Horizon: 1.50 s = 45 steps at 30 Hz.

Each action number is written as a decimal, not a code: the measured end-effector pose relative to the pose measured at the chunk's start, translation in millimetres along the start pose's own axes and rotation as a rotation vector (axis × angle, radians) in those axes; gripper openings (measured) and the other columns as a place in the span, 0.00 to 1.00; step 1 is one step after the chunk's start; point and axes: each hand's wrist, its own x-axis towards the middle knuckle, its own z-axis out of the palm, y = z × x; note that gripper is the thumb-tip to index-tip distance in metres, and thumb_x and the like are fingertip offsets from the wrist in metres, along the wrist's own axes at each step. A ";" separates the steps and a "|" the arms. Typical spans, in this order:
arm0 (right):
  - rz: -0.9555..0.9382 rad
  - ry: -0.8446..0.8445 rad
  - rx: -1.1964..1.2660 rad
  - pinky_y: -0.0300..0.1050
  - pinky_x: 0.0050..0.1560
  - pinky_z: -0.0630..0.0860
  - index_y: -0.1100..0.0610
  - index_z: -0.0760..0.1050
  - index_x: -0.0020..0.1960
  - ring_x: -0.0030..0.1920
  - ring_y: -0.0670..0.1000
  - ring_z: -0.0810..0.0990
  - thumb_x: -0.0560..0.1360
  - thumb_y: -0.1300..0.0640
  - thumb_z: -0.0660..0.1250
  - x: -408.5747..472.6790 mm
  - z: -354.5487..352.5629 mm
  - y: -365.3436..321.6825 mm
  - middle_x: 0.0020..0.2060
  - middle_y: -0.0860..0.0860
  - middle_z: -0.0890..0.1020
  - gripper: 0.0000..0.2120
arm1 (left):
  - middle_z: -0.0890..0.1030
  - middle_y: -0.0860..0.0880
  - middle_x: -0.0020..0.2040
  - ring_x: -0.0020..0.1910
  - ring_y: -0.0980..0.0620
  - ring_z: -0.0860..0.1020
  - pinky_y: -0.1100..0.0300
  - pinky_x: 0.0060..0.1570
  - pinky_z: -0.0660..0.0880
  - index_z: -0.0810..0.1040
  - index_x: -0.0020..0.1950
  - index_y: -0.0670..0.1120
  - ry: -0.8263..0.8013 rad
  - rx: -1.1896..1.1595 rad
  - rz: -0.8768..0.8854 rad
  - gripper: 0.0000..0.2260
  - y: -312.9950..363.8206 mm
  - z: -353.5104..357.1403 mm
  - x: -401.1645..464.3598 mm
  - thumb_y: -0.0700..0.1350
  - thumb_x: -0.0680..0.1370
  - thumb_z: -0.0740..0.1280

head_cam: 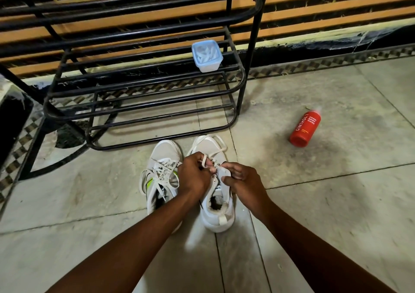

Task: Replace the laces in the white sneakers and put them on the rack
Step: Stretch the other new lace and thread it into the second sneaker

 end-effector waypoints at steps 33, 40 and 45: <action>-0.322 0.126 -0.513 0.53 0.42 0.79 0.56 0.76 0.41 0.39 0.54 0.82 0.73 0.68 0.66 32.1 13.9 -7.3 0.37 0.51 0.83 0.08 | 0.80 0.50 0.37 0.35 0.54 0.78 0.66 0.37 0.74 0.75 0.42 0.48 0.052 0.101 0.044 0.17 -8.8 -5.1 -1.7 0.39 0.68 0.83; -0.387 0.248 -0.258 0.57 0.41 0.81 0.58 0.71 0.41 0.39 0.53 0.84 0.68 0.66 0.59 31.1 2.5 -22.0 0.38 0.53 0.82 0.05 | 0.81 0.49 0.40 0.41 0.51 0.82 0.55 0.45 0.80 0.75 0.43 0.52 0.061 0.152 0.022 0.17 -17.7 -2.9 0.7 0.43 0.68 0.83; -0.069 0.303 0.739 0.54 0.40 0.82 0.62 0.68 0.43 0.39 0.60 0.86 0.73 0.71 0.57 38.5 -20.3 -63.6 0.41 0.60 0.79 0.06 | 0.80 0.48 0.44 0.45 0.48 0.81 0.48 0.47 0.81 0.72 0.44 0.57 0.091 0.179 0.079 0.18 -29.1 4.1 -1.3 0.41 0.70 0.79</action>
